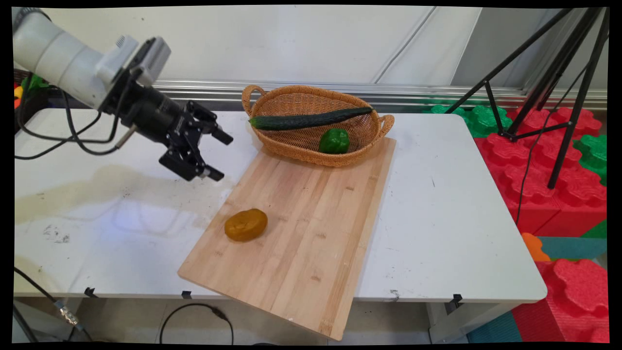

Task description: Pick up the potato from the cutting board

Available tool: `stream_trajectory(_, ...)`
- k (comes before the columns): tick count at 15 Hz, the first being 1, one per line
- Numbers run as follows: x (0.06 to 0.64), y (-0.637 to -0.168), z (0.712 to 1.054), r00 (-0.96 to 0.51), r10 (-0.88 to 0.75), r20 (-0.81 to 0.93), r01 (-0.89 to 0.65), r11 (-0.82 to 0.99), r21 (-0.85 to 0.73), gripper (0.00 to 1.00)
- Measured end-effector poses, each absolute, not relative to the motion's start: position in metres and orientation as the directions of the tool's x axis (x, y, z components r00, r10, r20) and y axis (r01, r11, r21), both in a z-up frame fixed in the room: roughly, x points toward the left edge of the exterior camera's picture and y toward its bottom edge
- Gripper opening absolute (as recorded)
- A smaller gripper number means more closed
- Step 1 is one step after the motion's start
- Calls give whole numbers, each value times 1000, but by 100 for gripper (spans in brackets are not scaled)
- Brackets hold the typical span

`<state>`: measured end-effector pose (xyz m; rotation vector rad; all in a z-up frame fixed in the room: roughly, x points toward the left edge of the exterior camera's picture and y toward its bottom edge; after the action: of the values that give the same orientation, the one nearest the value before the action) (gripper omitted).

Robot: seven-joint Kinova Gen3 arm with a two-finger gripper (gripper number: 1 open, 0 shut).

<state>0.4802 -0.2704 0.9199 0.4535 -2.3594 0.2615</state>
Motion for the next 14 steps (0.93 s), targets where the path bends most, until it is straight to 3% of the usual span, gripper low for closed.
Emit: stream_trajectory(14, 439, -260, 827, -763, -328, 558, -401, 916, -10, 100)
